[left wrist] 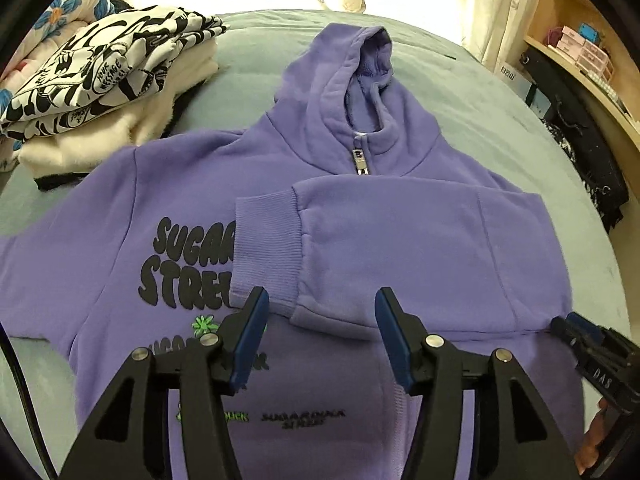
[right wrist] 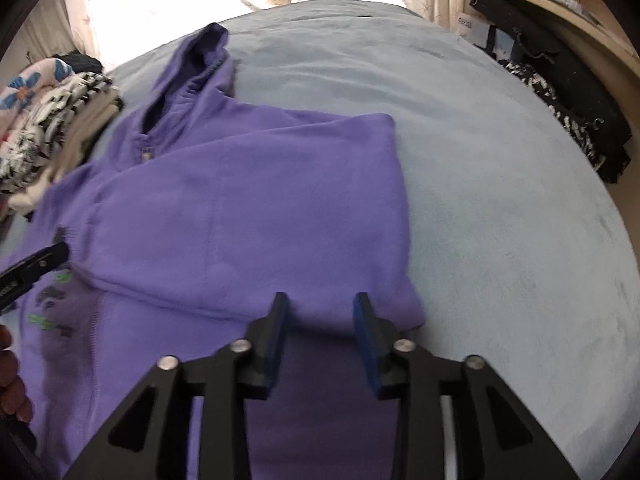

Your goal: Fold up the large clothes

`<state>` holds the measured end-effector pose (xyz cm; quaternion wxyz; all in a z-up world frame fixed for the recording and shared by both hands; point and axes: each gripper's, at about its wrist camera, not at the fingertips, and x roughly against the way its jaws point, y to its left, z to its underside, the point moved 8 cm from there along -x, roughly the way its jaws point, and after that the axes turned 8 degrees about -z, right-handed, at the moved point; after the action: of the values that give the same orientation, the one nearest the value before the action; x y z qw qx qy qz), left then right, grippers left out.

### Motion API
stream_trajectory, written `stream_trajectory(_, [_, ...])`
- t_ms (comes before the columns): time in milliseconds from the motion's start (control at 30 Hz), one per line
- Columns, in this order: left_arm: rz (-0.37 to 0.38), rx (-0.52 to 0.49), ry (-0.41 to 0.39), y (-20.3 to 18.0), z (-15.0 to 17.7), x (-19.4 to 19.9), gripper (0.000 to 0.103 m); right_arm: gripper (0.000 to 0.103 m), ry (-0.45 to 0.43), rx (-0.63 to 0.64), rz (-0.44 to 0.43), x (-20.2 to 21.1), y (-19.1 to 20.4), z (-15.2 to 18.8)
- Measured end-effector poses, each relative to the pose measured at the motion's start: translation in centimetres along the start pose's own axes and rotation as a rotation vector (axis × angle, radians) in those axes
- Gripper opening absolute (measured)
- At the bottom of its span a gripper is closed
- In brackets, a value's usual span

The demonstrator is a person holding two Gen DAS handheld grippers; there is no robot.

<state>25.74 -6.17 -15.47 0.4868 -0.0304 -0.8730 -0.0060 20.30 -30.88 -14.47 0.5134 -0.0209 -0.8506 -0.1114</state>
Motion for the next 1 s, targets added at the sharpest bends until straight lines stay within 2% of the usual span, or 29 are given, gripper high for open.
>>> stream_trajectory(67, [-0.01,-0.004,-0.02,-0.1,0.0,1.0,0.057,0.051,-0.013,0.004,-0.037,0.9,0.9,0.4])
stream_trajectory(200, [-0.001,0.007,-0.054,0.0,0.6,3.3,0.068,0.051,-0.026,0.008,-0.083,2.9,3.0,1.6])
stream_trajectory(367, [0.0,0.019,-0.072,0.7,2.2,6.4,0.069,0.051,-0.042,0.055,0.006,5.0,5.1,3.3])
stream_trajectory(433, [-0.002,0.023,-0.084,1.2,3.0,7.8,0.073,0.051,-0.059,0.09,0.014,6.2,6.5,4.1])
stream_trajectory(500, [-0.011,0.025,-0.096,1.9,3.8,9.1,0.078,0.051,-0.069,0.111,0.003,6.9,7.6,4.7])
stream_trajectory(667, [-0.021,0.032,-0.126,4.1,5.7,12.3,0.08,0.051,-0.086,0.13,-0.038,8.8,10.9,6.0])
stream_trajectory(767, [-0.014,0.054,-0.143,6.0,6.8,14.0,0.083,0.051,-0.101,0.155,-0.052,9.7,12.8,6.5])
stream_trajectory(867, [-0.064,0.109,-0.148,9.5,8.1,15.3,0.083,0.051,-0.105,0.18,-0.06,10.2,15.0,6.8])
stream_trajectory(1000, [-0.122,0.174,-0.102,14.3,9.7,15.8,0.083,0.051,-0.111,0.211,-0.08,10.6,17.9,7.1])
